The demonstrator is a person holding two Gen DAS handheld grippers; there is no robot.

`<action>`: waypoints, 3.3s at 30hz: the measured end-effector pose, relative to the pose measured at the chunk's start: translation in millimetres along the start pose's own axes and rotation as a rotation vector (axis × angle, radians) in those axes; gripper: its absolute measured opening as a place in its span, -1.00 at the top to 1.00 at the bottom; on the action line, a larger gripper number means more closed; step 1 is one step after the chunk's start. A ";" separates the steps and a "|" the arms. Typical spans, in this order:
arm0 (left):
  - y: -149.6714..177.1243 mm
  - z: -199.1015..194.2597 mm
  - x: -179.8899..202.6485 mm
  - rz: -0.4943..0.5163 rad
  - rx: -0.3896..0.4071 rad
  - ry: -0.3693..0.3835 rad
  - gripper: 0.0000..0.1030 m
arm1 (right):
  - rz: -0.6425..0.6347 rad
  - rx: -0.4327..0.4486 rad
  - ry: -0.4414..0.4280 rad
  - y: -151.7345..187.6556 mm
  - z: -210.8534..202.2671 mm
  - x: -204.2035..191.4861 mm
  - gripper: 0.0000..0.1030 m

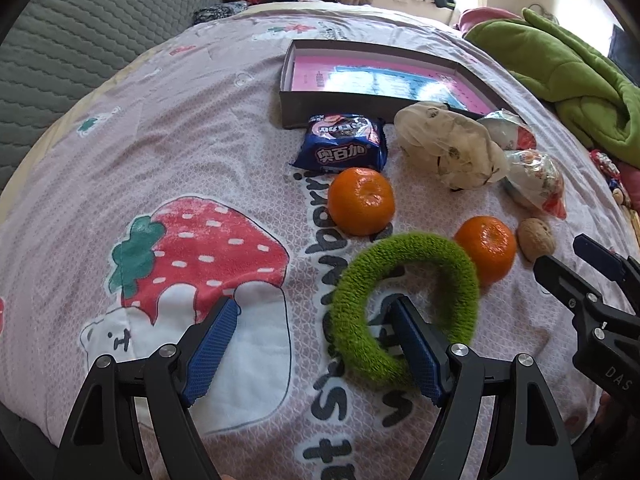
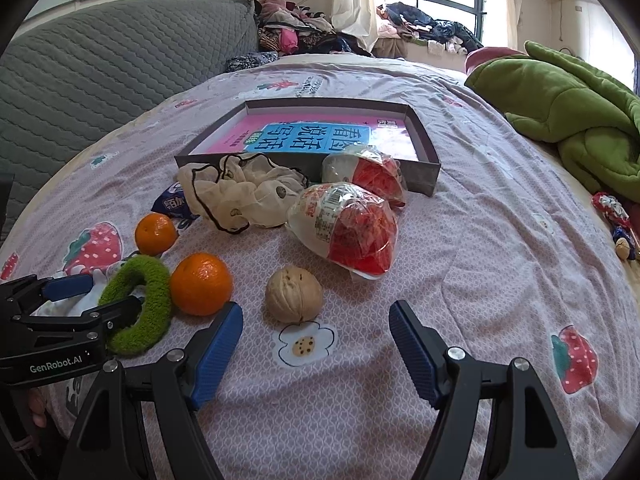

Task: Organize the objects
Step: 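Move the left gripper toward the green fuzzy ring, then grasp the green ring with the left gripper while the right gripper grasps the walnut, then carry the green ring and walnut over the box with both grippers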

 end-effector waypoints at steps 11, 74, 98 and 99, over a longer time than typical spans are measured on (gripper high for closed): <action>-6.7 8.6 -3.8 0.009 0.053 0.029 -0.56 | -0.017 -0.024 0.005 1.1 17.3 -4.8 -0.43; -21.2 -52.0 23.2 0.025 0.239 0.105 0.77 | -0.024 0.088 -0.111 -15.0 -24.9 -10.0 0.35; -102.1 -60.3 25.7 0.000 0.334 0.072 0.77 | -0.058 0.219 -0.163 -102.3 -34.0 -7.8 0.36; -106.0 -57.6 25.5 -0.001 0.332 0.073 0.77 | -0.055 0.220 -0.163 -104.4 -32.9 -6.7 0.36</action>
Point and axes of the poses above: each gripper's, at about its wrist camera, not at the fingertips, and z roughly the way its jaws point, x to its right, y to its underside, the point moved 4 cm from there along z, roughly the way its jaws point, and after that the axes turned 8 degrees about z, right-handed, at the moved point
